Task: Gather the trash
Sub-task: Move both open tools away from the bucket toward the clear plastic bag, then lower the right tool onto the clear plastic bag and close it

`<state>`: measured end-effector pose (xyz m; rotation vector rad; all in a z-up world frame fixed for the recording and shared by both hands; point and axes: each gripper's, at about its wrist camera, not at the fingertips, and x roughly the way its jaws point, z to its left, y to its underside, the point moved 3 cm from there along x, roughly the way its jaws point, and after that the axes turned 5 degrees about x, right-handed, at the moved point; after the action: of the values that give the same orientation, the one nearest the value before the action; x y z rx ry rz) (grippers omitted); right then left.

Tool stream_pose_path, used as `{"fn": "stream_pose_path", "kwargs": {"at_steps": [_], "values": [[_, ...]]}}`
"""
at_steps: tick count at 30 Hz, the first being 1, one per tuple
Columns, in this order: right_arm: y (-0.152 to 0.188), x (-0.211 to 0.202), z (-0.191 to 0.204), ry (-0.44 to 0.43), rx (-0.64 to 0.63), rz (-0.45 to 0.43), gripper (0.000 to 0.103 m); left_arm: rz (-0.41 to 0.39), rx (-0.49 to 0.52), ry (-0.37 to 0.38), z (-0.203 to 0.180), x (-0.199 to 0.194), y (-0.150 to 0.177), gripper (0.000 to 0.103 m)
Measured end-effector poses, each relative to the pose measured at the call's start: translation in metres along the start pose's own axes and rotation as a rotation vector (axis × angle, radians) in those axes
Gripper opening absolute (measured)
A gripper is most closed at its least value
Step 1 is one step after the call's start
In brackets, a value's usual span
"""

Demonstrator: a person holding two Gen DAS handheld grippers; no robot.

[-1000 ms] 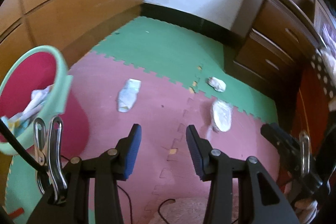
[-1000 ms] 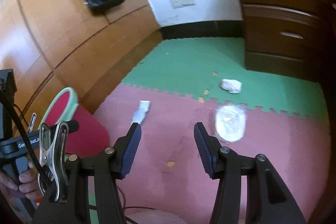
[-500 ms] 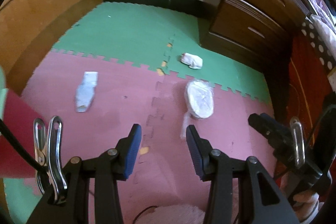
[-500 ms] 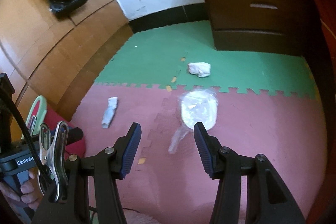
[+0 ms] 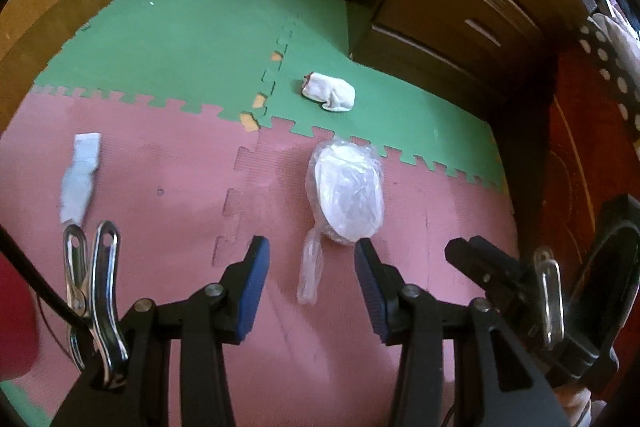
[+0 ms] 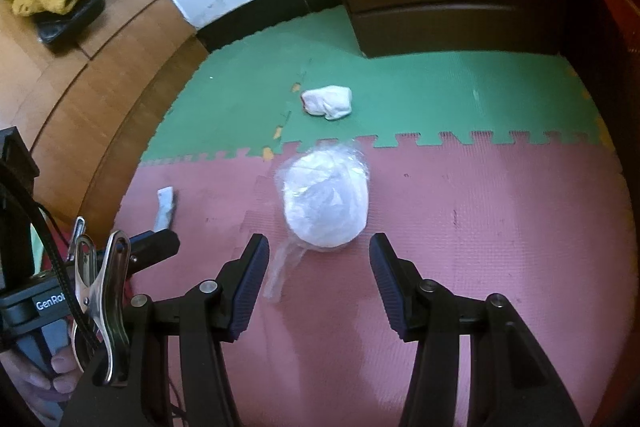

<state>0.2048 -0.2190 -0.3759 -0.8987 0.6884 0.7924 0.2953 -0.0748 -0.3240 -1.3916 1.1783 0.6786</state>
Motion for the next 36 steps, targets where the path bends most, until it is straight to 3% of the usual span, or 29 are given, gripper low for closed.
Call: {"fn": "stream_pose_path", "kwargs": {"at_steps": [16, 25, 36], "values": [[-0.02, 0.078, -0.032, -0.03, 0.19, 0.018, 0.053, 0.064, -0.026, 0.088, 0.0, 0.087, -0.025, 0.046], [-0.018, 0.114, -0.054, -0.06, 0.284, 0.073, 0.053, 0.103, -0.058, 0.139, 0.004, 0.127, -0.031, 0.046], [-0.016, 0.141, -0.054, -0.081, 0.297, 0.131, 0.038, 0.139, -0.113, 0.208, 0.01, 0.145, -0.034, 0.045]]}}
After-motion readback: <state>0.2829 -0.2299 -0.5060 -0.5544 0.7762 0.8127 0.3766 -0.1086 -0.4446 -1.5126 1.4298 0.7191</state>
